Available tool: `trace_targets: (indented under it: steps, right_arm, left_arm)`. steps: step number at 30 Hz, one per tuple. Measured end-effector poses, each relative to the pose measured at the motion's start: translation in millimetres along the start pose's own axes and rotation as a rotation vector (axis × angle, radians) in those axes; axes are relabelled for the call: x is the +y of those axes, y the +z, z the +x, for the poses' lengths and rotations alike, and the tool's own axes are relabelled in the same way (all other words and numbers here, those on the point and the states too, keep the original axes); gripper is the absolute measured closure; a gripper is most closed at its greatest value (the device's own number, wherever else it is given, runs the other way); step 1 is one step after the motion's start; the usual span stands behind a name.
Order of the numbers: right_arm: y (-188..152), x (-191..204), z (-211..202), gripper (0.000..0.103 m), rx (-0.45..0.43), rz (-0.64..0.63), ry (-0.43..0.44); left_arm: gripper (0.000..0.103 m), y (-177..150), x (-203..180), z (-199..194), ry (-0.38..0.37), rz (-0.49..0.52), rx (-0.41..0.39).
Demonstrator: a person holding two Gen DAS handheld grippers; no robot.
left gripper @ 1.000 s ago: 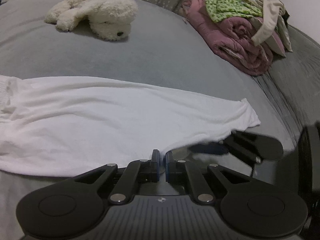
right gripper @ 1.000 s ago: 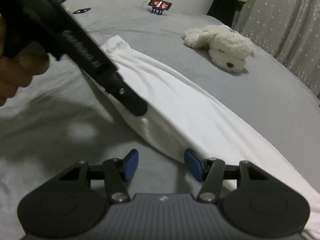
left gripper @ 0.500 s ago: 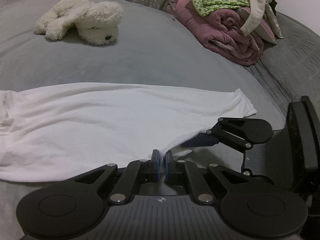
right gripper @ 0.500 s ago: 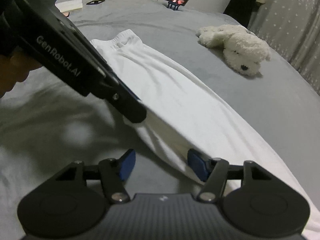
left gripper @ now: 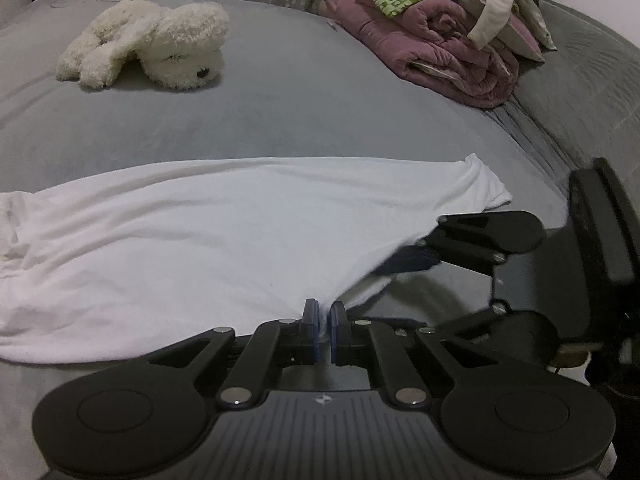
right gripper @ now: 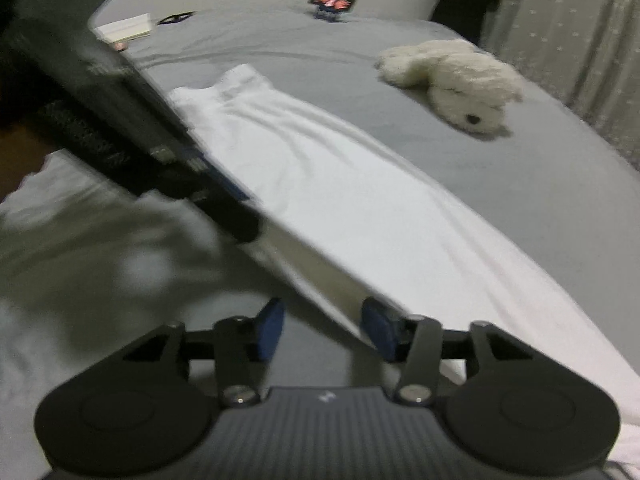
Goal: Fold clothes
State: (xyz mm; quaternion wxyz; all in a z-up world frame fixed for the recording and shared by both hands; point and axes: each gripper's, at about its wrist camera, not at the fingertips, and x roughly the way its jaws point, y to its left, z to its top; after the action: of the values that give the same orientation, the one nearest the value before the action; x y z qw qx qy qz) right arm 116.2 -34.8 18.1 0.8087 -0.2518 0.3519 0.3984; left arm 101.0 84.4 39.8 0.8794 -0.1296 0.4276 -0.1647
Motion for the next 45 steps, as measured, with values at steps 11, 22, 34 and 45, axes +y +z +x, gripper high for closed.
trace_targets:
  steps: [11,22,34,45]
  right_arm:
    - [-5,-20,5,0.08,0.013,0.043,0.082]
    - [-21,-2,-14,0.095,-0.017,-0.008,-0.025]
    - [-28,-20,-17,0.066,-0.055,0.083,-0.045]
    - [-27,-22,-19,0.066,-0.059,0.115,-0.022]
  left_arm:
    - [0.097,-1,-5,-1,0.011,0.057,0.008]
    - [0.101,-3,-13,-3,0.02,0.102,0.018]
    - [0.096,-5,-15,-2,-0.014,0.095,-0.002]
    - [0.06,-33,-61,27,0.193,0.445,-0.019]
